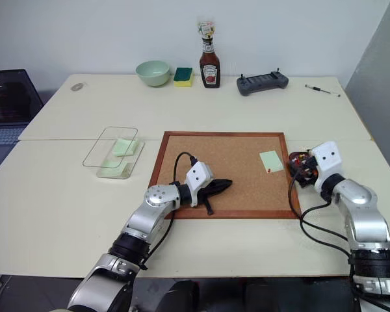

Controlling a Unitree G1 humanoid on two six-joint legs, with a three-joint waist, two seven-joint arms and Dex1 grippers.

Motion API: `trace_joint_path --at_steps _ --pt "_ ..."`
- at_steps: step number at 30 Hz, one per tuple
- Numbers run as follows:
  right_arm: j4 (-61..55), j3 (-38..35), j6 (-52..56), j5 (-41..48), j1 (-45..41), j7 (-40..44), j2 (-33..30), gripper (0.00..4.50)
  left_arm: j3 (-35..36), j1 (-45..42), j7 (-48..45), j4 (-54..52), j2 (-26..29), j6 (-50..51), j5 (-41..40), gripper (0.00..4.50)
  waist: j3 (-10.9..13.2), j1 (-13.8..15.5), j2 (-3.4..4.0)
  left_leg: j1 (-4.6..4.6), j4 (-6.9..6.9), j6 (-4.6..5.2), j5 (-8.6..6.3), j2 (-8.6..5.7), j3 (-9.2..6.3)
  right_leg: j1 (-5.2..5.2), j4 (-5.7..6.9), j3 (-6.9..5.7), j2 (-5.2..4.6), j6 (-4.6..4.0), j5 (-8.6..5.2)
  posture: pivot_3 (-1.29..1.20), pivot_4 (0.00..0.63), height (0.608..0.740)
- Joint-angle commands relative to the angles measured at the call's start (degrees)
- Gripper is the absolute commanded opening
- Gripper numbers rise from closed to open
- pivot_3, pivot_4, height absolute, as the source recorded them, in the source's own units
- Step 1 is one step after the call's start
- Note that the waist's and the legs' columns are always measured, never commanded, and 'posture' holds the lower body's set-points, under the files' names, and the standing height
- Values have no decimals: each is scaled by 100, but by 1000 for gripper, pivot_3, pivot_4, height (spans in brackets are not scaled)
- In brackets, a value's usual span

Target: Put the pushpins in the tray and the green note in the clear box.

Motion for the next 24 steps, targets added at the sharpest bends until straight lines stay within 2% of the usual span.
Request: trace_joint_path --at_steps 1,6,18,20,22,24 --pt "-465 158 442 296 98 151 112 4060 -235 157 -52 239 -53 80 110 0 0 2 0 0 1 0 0 0 0 0 0 0 0 0 0 0 150 740" --pt "-364 353 615 315 -33 68 371 4060 -229 137 -39 266 -74 67 114 0 0 2 1 0 1 0 0 0 -2 0 0 -2 0 0 0 0 150 740" --pt "644 532 113 47 -530 86 643 4060 -261 132 -47 223 -76 83 134 0 -1 5 1 1 1 0 0 -1 -3 0 0 -4 0 0 0 0 150 740" --pt "761 547 27 13 -577 95 667 3692 -262 135 -46 219 -73 82 138 0 -1 12 2 0 1 0 0 -1 -5 0 0 -5 0 0 0 0 150 740" --pt "830 558 -42 -1 -607 96 689 3566 -266 149 -42 201 -69 88 142 0 -1 12 1 -1 2 0 0 -1 -4 0 0 -4 0 0 0 0 150 740" --pt "866 564 -81 -1 -624 95 695 3043 -268 160 -40 182 -65 95 143 0 -1 11 2 0 2 0 0 -1 -4 0 0 -4 0 0 0 0 150 740"
